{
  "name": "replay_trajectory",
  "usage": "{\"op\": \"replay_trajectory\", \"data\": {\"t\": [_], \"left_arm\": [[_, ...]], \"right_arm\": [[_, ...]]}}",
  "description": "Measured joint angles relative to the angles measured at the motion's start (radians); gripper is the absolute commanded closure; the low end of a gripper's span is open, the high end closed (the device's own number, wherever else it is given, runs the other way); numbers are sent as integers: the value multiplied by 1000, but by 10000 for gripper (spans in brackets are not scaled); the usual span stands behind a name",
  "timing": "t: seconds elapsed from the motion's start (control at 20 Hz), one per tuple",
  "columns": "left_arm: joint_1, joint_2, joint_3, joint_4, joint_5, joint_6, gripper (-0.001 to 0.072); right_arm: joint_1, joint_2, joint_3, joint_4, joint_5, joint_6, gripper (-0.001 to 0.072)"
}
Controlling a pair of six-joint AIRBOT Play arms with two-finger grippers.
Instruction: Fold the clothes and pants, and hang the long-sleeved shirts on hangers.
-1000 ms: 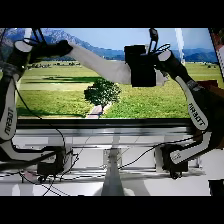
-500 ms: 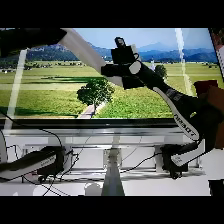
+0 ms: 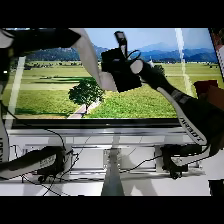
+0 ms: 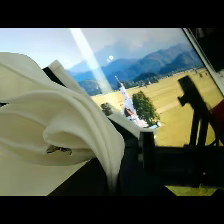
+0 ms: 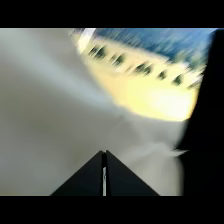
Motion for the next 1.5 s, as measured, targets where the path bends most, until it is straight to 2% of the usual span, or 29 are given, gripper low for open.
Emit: {"op": "replay_trajectory", "data": {"t": [0.15,0.35,0.4,0.45,0.5,0.7,0.8,0.95,1.1,1.15,1.2,1.25,1.4,1.5], "left_arm": [[-158,-100,0,-100,166,0,690],[-393,-271,2,-296,459,0,679],[-448,-313,6,-323,521,0,567],[-493,-348,12,-345,579,0,153],[-537,-382,18,-362,642,0,18],[-632,-451,28,-394,880,-2,5],[-638,-453,31,-389,945,-3,6],[-611,-422,32,-312,971,-3,6],[-557,-363,32,-181,886,-3,7],[-539,-345,32,-145,844,-3,7],[-519,-328,32,-113,796,-3,7],[-500,-313,32,-90,748,-3,8],[-460,-290,32,-53,628,-3,8],[-445,-285,32,-39,571,-3,9]], "right_arm": [[-154,71,0,-42,3,0,694],[-356,137,0,-63,73,1,694],[-396,145,0,-65,99,1,693],[-435,152,0,-70,133,1,693],[-466,156,0,-72,157,1,693],[-548,163,0,-109,223,1,694],[-572,159,0,-155,240,1,695],[-634,119,0,-201,284,21,696],[-724,43,0,-173,418,21,695],[-756,10,0,-137,490,-10,619],[-783,-21,0,-94,561,-40,293],[-804,-54,0,-49,627,-68,66],[-826,-132,-2,25,730,-97,60],[-813,-175,-2,51,742,-96,37]]}}
